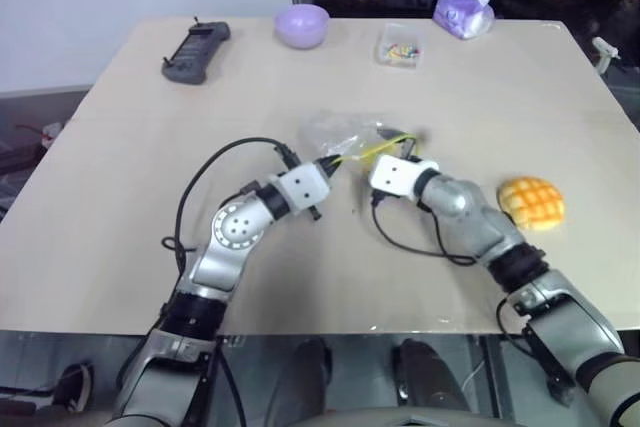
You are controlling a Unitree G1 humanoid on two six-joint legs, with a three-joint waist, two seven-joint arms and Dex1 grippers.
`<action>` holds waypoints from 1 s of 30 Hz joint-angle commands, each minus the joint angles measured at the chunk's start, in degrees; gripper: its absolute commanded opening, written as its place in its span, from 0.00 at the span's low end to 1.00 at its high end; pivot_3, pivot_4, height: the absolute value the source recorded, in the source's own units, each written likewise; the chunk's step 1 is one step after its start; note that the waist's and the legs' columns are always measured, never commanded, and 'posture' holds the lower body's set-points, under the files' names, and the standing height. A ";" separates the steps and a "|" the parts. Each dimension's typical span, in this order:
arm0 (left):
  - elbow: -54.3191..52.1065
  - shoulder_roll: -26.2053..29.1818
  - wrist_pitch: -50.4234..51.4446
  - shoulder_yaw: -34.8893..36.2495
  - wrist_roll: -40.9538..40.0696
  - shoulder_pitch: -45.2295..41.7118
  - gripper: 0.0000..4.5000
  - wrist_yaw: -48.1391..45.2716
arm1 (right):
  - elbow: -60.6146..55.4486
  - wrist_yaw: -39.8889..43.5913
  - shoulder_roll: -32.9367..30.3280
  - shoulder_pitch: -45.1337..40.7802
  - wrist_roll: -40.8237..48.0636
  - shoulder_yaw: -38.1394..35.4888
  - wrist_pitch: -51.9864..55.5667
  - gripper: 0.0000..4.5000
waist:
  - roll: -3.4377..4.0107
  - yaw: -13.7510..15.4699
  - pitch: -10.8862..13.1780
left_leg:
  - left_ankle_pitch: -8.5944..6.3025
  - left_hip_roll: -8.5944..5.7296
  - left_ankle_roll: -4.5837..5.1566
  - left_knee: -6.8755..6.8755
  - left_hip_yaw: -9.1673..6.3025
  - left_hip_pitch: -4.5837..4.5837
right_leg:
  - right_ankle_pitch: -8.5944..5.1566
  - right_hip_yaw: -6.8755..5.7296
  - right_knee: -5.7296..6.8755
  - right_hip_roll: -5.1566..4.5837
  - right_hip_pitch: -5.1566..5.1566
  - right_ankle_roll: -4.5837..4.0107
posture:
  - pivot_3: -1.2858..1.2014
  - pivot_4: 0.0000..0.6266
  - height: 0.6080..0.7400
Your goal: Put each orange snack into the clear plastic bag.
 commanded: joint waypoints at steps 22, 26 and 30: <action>-1.62 -0.22 1.33 -0.20 -0.87 -0.29 0.00 2.02 | -38.79 14.63 -8.31 15.85 42.50 -23.19 34.08 0.99 | -0.01 -0.14 0.01 | -0.01 -0.03 0.03 0.10 -0.24 0.27 | 0.00 -0.23 -0.04 -0.02 0.49 0.01 | 0.52 0.24 1.00; -1.39 -0.53 1.36 -0.68 -0.81 -0.51 0.00 1.99 | -38.28 15.17 -4.57 13.04 40.87 -15.13 36.88 0.99 | 0.00 -0.34 0.01 | -0.01 -0.01 0.03 0.10 -0.30 0.29 | 0.00 -0.30 -0.01 0.01 0.49 0.00 | 0.52 0.24 1.00; -1.46 -0.78 1.48 -0.84 -0.57 -0.63 0.00 2.15 | -36.71 16.13 -4.56 11.45 36.49 -9.58 35.68 0.99 | 0.00 0.10 0.01 | -0.01 -0.03 0.03 0.11 -0.40 0.20 | 0.00 -0.42 -0.06 -0.01 0.48 0.00 | 0.52 0.24 1.00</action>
